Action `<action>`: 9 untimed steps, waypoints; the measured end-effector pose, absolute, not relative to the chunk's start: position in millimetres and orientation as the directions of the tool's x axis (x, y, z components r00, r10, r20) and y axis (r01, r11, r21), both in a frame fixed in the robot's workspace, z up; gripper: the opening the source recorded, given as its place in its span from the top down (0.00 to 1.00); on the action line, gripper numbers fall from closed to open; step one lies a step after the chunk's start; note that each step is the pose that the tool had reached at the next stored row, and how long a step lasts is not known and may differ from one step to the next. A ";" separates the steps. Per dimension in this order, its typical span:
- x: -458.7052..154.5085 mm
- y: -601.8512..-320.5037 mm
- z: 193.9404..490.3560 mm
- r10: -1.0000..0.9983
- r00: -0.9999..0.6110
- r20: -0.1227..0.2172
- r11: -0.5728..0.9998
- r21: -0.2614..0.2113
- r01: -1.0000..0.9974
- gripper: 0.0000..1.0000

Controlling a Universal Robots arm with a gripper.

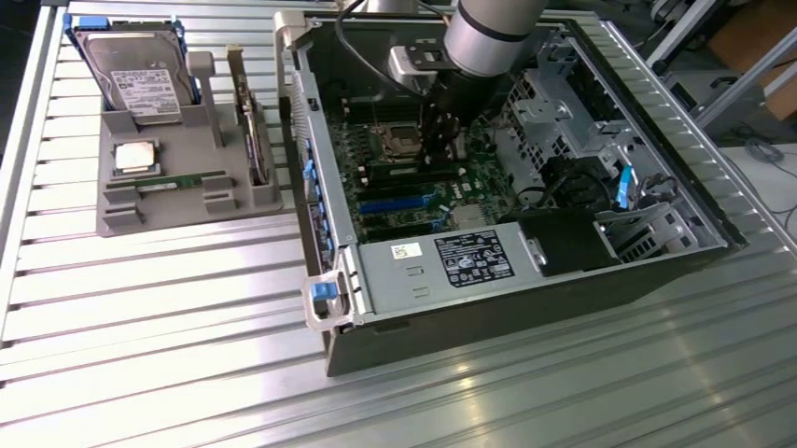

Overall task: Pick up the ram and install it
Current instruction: 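Insert the ram into the slot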

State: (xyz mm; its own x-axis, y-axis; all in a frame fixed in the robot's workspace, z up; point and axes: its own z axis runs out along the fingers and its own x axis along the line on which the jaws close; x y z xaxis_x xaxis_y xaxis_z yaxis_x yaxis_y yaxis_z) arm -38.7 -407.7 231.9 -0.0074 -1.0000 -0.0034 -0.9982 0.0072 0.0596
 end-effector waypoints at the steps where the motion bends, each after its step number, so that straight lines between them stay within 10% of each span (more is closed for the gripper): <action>1: -35.6 -407.7 231.8 -1.000 -0.007 -0.003 0.007 0.060 -0.998 0.86; 9: -43.5 -407.6 232.3 -1.000 -0.007 0.000 0.007 0.059 -0.998 0.86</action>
